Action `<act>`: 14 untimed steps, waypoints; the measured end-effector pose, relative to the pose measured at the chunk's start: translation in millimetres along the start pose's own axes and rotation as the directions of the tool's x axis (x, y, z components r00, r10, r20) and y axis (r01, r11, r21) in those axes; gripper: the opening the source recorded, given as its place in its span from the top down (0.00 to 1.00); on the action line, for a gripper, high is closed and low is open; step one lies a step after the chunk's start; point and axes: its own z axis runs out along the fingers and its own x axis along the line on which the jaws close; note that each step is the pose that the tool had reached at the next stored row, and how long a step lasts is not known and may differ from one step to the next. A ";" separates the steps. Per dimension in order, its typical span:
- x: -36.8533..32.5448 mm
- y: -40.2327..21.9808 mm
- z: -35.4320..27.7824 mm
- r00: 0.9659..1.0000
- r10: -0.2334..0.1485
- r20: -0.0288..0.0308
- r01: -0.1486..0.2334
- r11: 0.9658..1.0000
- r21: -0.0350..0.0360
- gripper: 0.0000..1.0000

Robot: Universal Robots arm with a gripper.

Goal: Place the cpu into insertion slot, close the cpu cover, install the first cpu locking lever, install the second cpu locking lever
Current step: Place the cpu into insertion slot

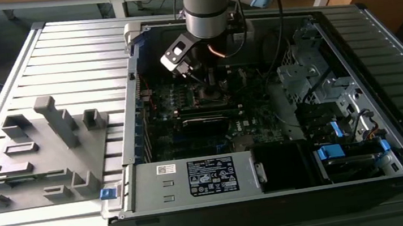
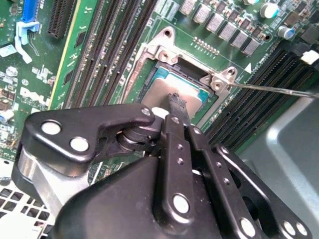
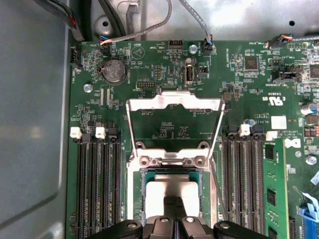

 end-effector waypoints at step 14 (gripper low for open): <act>-0.1 -0.3 3.0 1.000 0.000 0.001 0.000 1.000 0.000 0.89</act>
